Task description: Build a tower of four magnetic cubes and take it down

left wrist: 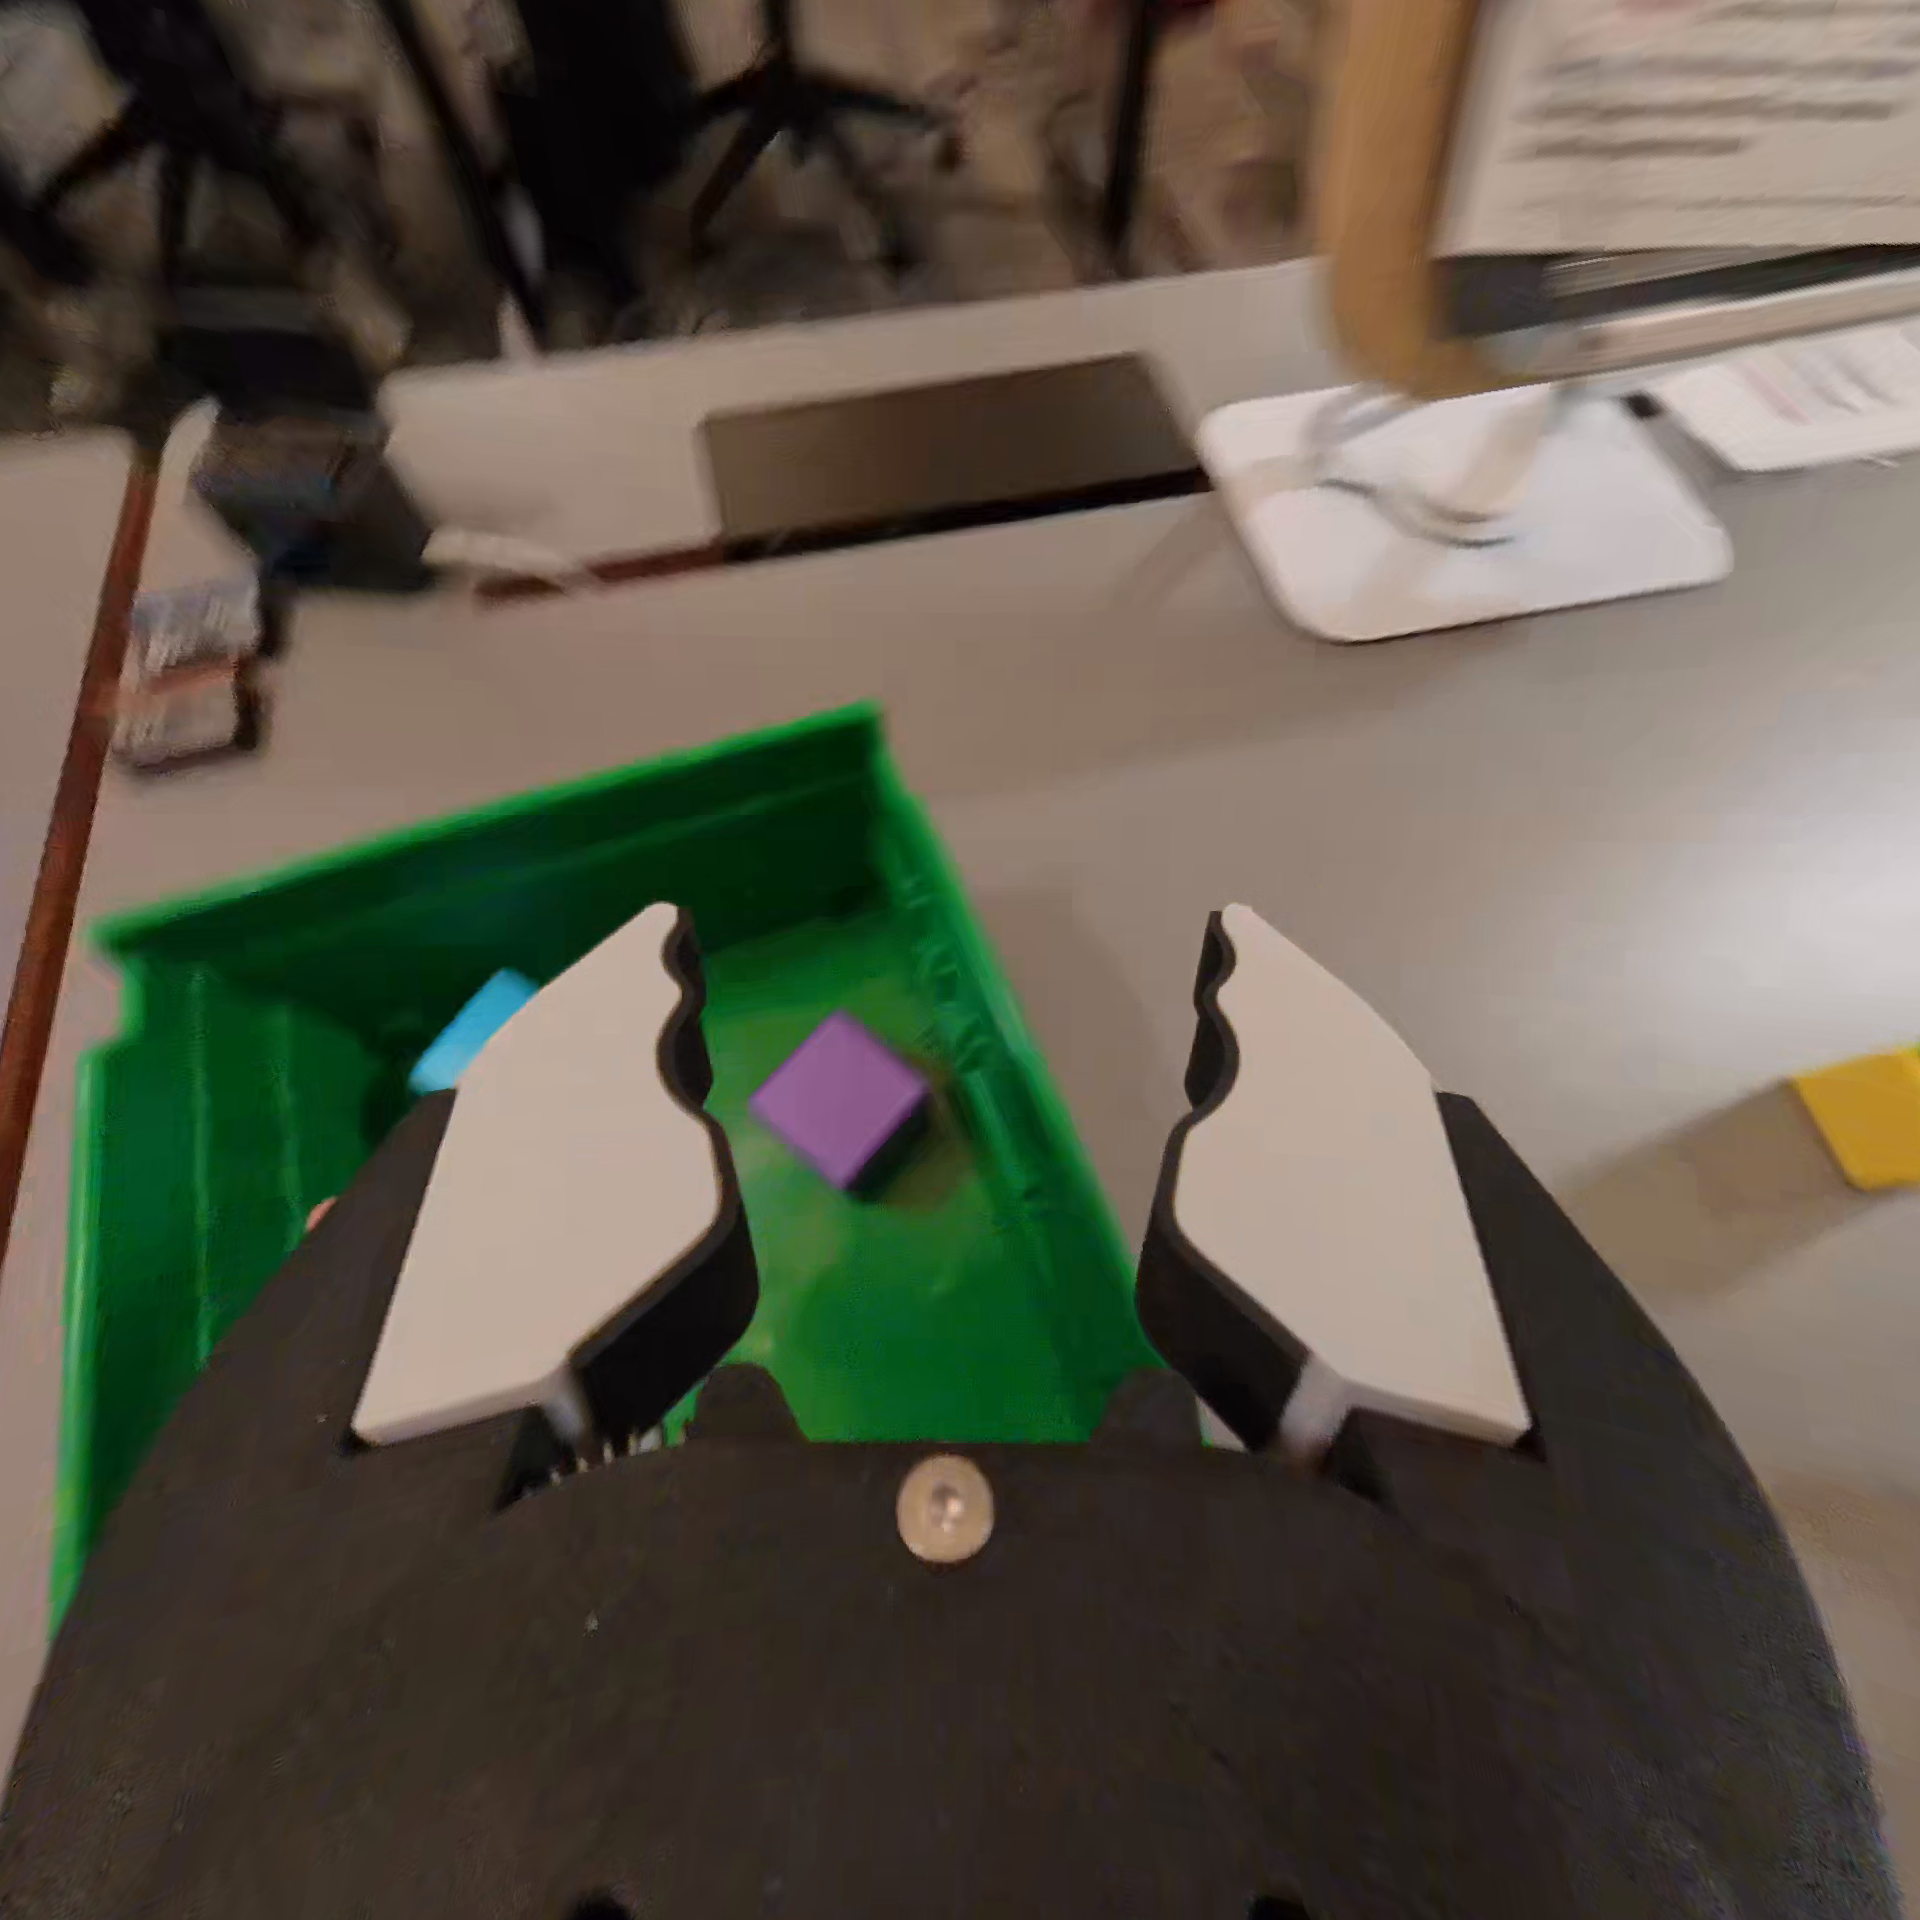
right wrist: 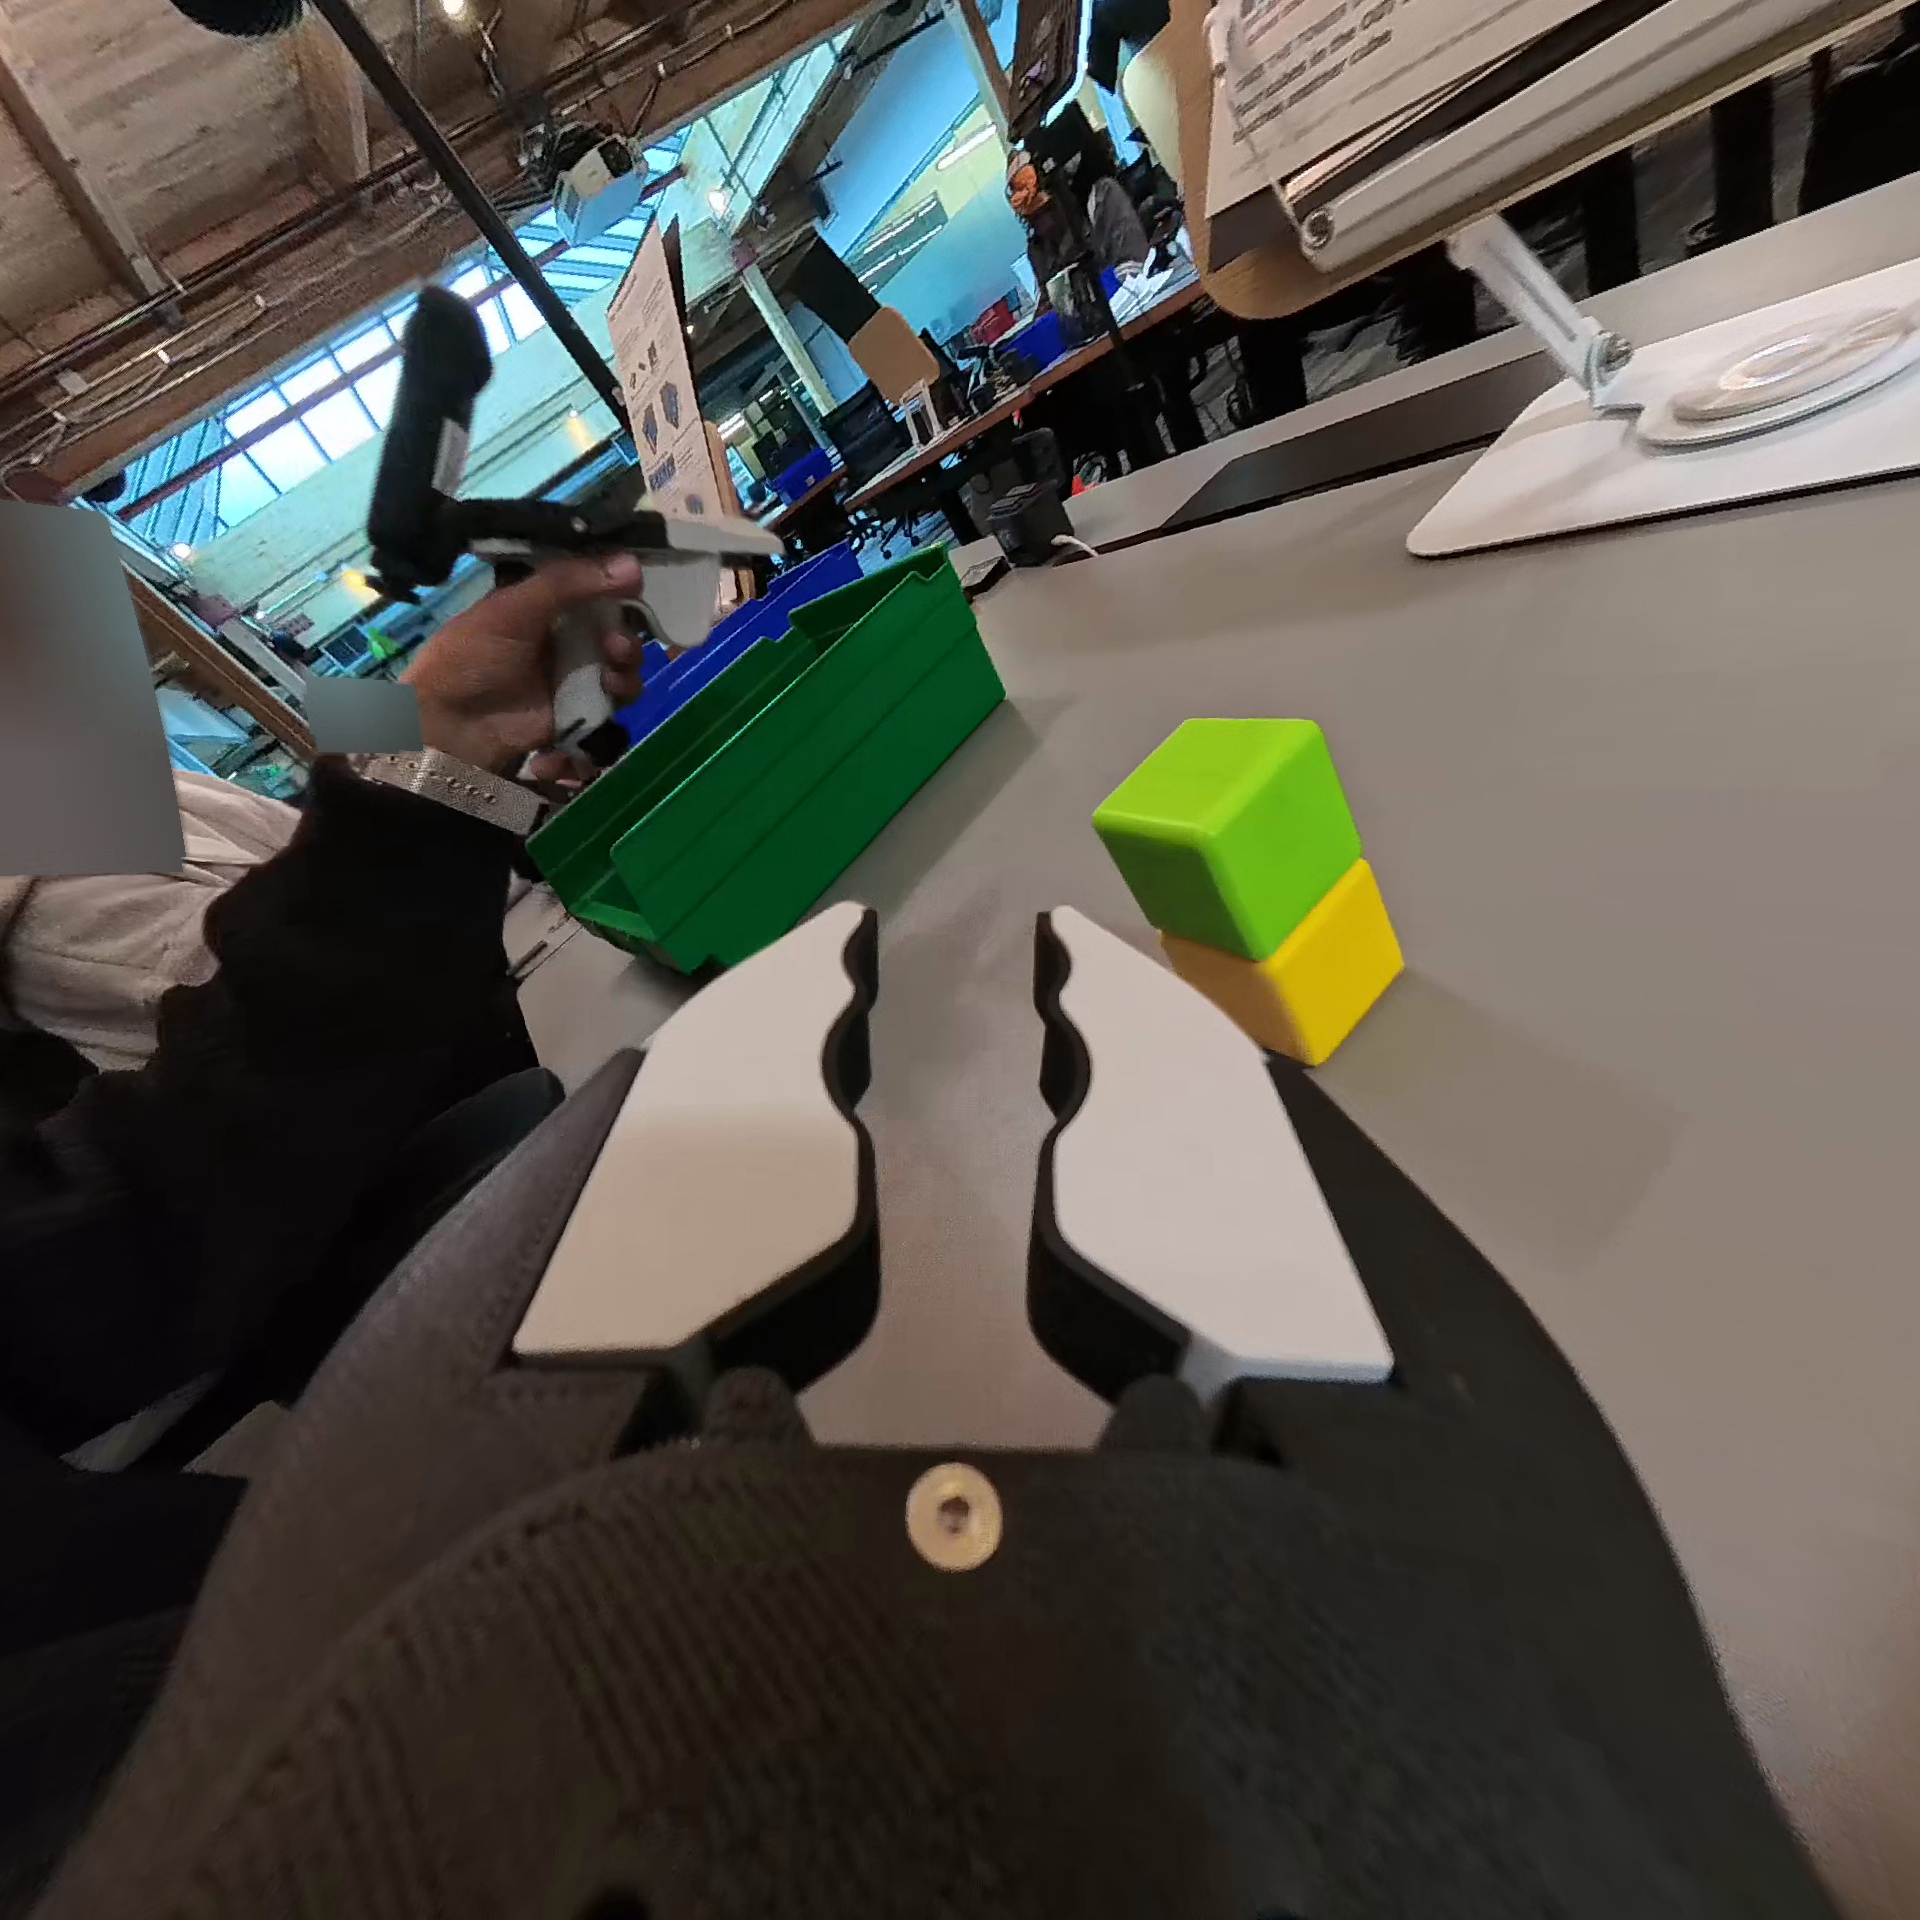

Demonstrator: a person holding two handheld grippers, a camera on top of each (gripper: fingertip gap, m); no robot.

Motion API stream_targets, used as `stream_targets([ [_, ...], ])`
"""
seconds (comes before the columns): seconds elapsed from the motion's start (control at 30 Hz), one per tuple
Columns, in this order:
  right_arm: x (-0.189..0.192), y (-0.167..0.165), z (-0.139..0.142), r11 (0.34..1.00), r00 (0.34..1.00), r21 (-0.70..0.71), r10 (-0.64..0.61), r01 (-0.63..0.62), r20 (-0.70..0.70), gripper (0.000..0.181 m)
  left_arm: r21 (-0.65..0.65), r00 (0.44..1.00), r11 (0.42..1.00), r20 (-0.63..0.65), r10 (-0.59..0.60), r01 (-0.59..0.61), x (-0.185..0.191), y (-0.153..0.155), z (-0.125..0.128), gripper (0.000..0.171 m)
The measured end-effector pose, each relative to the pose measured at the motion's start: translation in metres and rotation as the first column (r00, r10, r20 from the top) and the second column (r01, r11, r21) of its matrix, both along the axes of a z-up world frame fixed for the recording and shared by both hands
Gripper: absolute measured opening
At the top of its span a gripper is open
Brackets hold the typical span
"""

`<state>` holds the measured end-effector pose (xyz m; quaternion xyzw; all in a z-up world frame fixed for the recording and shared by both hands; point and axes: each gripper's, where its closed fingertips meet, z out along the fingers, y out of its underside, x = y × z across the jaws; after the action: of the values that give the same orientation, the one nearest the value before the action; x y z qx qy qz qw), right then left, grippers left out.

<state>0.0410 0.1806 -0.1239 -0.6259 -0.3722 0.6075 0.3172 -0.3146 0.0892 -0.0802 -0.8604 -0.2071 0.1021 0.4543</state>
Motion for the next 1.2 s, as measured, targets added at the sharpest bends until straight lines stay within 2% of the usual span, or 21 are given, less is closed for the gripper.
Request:
stream_targets([
  [0.07, -0.003, -0.003, -0.001, 1.0, 1.0, 0.008, 0.01, -0.01, 0.007, 0.029, 0.001, 0.992, 0.997, 0.104, 0.078, -0.078, -0.022, -0.017, -0.024, 0.09],
  [0.17, -0.006, -0.005, -0.003, 1.0, 1.0, 0.018, 0.015, -0.015, 0.016, 0.029, -0.007, 0.971, 0.993, 0.209, 0.114, -0.116, -0.036, -0.027, -0.055, 0.086],
  [0.33, -0.004, -0.001, -0.003, 1.0, 1.0, 0.02, 0.0, 0.0, 0.018, 0.029, -0.017, 0.956, 0.997, 0.281, 0.082, -0.081, -0.034, -0.018, -0.086, 0.084],
  [0.6, -0.002, 0.002, -0.002, 1.0, 1.0, 0.003, -0.008, 0.008, 0.009, 0.029, -0.174, 0.965, 0.977, 0.21, 0.16, -0.124, -0.043, -0.024, -0.122, 0.081],
  [0.8, -0.002, 0.001, -0.002, 1.0, 1.0, 0.016, -0.007, 0.007, 0.015, 0.029, -0.216, 0.948, 0.968, 0.263, 0.18, -0.124, -0.041, -0.037, -0.125, 0.084],
  [0.97, -0.002, 0.001, -0.002, 1.0, 1.0, 0.007, -0.007, 0.007, 0.013, 0.029, -0.281, 0.94, 0.954, 0.284, 0.188, -0.106, -0.042, -0.059, -0.123, 0.076],
  [1.1, -0.003, 0.001, -0.003, 1.0, 1.0, 0.01, -0.005, 0.005, 0.017, 0.029, -0.23, 0.95, 0.971, 0.284, 0.134, -0.068, -0.039, -0.053, -0.114, 0.075],
  [1.2, -0.003, 0.001, -0.004, 1.0, 1.0, 0.008, -0.005, 0.005, 0.017, 0.029, -0.234, 0.953, 0.972, 0.291, 0.087, -0.017, -0.032, -0.047, -0.119, 0.074],
])
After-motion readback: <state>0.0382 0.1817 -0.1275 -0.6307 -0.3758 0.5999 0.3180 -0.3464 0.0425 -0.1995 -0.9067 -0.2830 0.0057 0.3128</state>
